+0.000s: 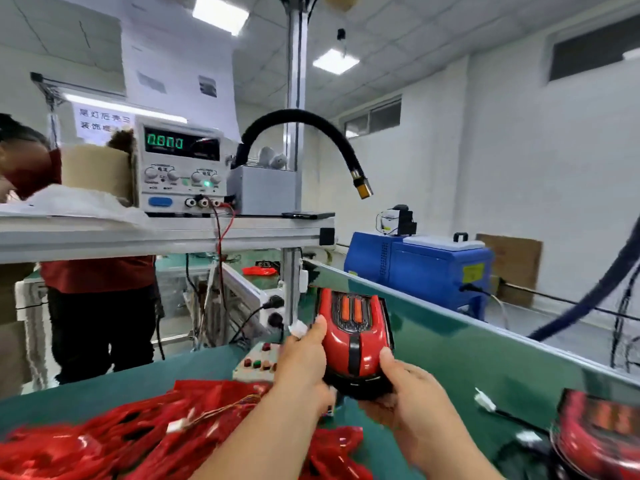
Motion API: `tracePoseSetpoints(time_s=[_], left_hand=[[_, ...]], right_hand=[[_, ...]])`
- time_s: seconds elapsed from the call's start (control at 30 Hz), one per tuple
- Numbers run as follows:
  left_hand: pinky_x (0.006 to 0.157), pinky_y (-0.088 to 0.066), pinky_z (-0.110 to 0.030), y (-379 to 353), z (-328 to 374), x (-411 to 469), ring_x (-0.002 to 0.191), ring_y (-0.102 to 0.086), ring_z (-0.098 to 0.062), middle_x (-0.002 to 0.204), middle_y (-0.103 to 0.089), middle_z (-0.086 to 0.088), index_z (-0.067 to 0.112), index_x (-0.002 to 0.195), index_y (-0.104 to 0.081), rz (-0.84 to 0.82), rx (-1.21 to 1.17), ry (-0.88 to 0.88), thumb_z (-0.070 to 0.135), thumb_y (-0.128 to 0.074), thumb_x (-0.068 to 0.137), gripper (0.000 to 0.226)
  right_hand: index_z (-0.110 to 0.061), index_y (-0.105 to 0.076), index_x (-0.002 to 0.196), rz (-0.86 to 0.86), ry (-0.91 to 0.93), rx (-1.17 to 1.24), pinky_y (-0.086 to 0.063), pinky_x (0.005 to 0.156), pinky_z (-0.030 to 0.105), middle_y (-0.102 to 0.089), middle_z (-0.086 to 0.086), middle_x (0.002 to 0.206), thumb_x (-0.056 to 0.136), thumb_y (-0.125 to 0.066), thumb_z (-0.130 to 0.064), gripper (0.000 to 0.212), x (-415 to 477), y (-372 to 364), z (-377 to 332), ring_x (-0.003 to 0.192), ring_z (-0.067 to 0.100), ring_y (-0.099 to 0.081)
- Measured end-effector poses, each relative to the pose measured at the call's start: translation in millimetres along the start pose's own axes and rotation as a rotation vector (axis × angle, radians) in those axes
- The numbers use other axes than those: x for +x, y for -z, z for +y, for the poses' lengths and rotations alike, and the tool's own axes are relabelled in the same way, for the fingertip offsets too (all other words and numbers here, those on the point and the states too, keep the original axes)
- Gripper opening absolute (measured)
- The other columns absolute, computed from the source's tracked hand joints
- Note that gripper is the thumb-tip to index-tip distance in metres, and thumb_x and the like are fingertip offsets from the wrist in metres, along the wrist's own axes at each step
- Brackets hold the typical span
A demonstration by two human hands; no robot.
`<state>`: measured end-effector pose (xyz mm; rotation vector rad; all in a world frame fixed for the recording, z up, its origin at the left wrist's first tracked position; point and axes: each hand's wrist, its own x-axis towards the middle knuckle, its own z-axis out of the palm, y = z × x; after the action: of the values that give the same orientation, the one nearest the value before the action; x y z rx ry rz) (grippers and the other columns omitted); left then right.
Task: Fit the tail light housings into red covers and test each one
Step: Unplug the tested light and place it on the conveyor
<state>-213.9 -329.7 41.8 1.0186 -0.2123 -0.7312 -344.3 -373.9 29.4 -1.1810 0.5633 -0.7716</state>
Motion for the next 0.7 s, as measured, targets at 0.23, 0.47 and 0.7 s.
tracePoseSetpoints(time_s=[0.23,0.47,0.7], left_hand=[[0.096,-0.05,-0.052,-83,-3,39,0.105,-0.066,-0.038,0.114,-0.067,-0.026,-0.003,0.122,-0.062,-0.106,0.136,0.191,0.015,-0.05,0.098,0.032],[0.051,-0.051,-0.028,-89,1,69,0.056,-0.063,-0.021,0.068,-0.068,-0.011,0.001,0.1,-0.061,-0.221,0.24,0.266,0.004,-0.054,0.096,0.009],[0.073,-0.056,-0.035,-83,-37,98,0.091,-0.067,-0.021,0.11,-0.07,-0.007,0.029,0.116,-0.054,-0.311,0.301,-0.041,-0.021,-0.045,0.089,0.057]], right_hand=[[-0.001,-0.062,0.1,0.215,-0.127,0.111,-0.051,0.048,0.032,-0.07,0.02,0.088,0.098,-0.055,-0.019,0.019,63,53,-40,0.073,0.033,-0.066],[-0.004,-0.063,0.1,0.261,-0.159,0.083,-0.047,0.057,0.033,-0.07,0.019,0.094,0.102,-0.046,-0.02,0.023,116,73,-39,0.077,0.031,-0.064],[-0.001,-0.071,0.092,0.266,-0.089,0.227,-0.052,0.061,0.031,-0.076,0.011,0.08,0.097,-0.043,-0.008,0.03,167,79,-8,0.074,0.024,-0.068]])
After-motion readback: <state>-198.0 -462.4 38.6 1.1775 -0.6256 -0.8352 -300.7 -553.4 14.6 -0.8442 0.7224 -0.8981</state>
